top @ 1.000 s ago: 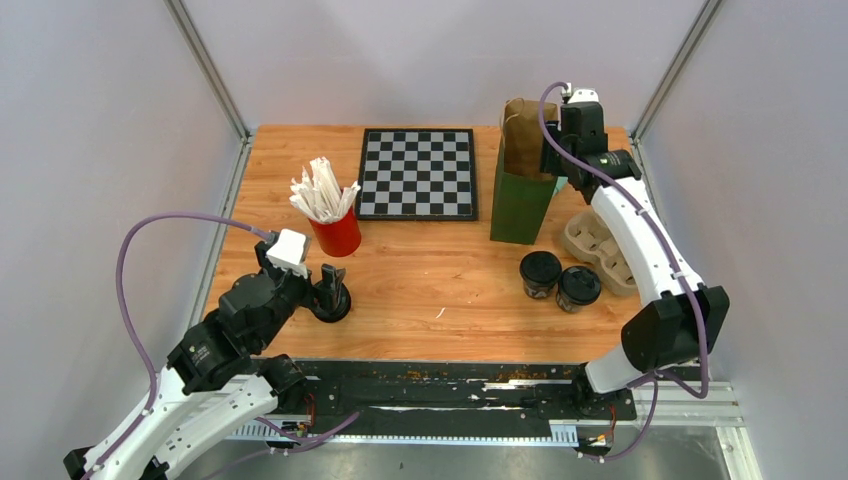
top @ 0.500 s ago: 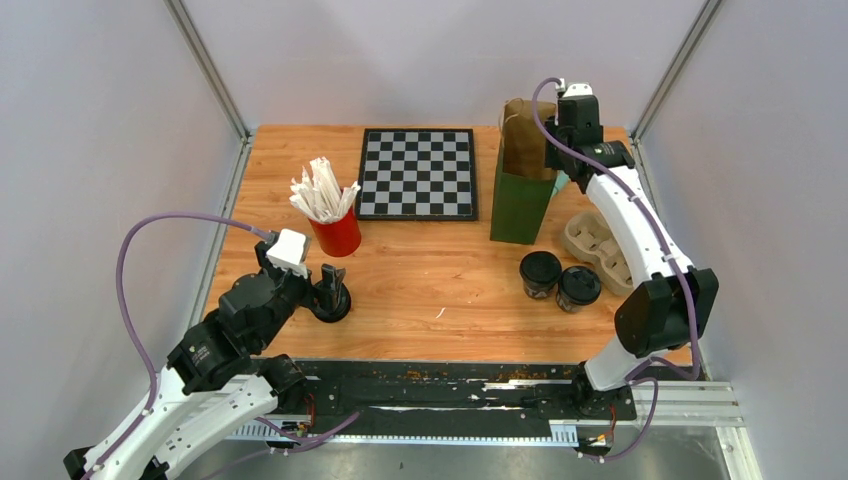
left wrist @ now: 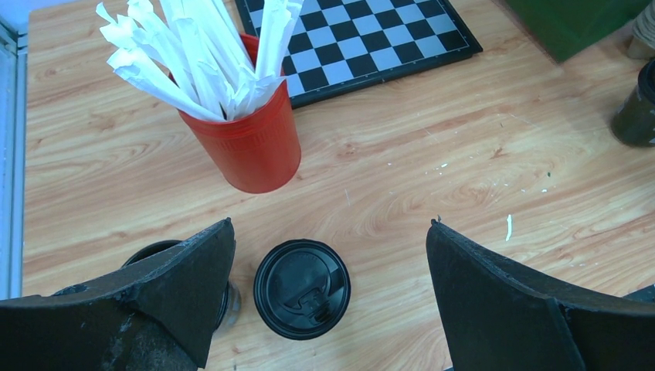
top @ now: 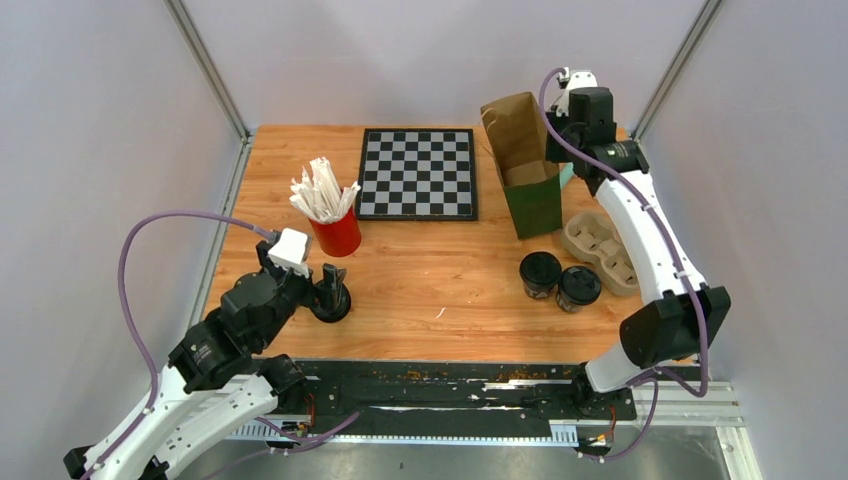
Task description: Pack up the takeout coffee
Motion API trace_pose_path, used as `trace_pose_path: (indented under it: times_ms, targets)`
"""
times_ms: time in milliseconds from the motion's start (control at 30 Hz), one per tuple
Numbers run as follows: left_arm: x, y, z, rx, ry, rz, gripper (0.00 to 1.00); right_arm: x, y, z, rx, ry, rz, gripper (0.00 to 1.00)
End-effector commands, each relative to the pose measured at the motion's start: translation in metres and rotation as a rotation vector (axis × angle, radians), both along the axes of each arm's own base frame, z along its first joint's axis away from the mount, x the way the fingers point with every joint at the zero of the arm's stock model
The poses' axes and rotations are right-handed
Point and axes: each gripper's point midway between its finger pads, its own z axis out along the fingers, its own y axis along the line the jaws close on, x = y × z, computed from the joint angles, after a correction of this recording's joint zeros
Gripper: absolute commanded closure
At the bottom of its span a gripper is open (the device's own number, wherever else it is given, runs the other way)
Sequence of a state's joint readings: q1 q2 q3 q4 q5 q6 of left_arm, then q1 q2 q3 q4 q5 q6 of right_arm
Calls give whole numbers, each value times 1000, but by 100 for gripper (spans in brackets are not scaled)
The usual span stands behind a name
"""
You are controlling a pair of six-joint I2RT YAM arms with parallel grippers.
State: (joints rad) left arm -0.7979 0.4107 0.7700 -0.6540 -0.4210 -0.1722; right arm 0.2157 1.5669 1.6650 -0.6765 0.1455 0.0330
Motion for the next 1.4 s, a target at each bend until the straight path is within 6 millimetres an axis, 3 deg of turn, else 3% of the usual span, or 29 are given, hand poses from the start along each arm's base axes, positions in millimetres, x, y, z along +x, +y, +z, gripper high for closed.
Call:
trace_pose_path:
  times_ms: [0, 167, 433, 533, 700, 800, 933, 1133, 1367]
  targets:
    - [4, -3, 5, -11, -10, 3, 0, -22, 16, 53, 85, -115, 62, 100]
    - [4, -4, 5, -21, -5, 10, 0, -46, 30, 68, 154, -143, 119, 100]
    - [5, -4, 10, -35, 11, 28, 0, -90, 74, 84, 255, -131, 298, 100]
    - [3, 7, 28, -71, 60, 112, 0, -110, 85, 76, 283, -95, 344, 100]
    - [-1, 3, 57, -127, 92, 110, 0, -145, 116, 56, 328, -49, 503, 100]
    - [-3, 2, 58, -150, 127, 128, 0, -163, 137, 43, 295, -22, 605, 100]
    - [-6, -8, 44, -175, 214, 124, 0, -188, 159, 26, 297, 8, 780, 100]
    - [-3, -21, 45, -219, 272, 131, 0, -199, 170, -7, 295, 43, 894, 97]
    - [16, -29, 56, -160, 261, 164, 1, -197, 181, -20, 260, 79, 999, 94]
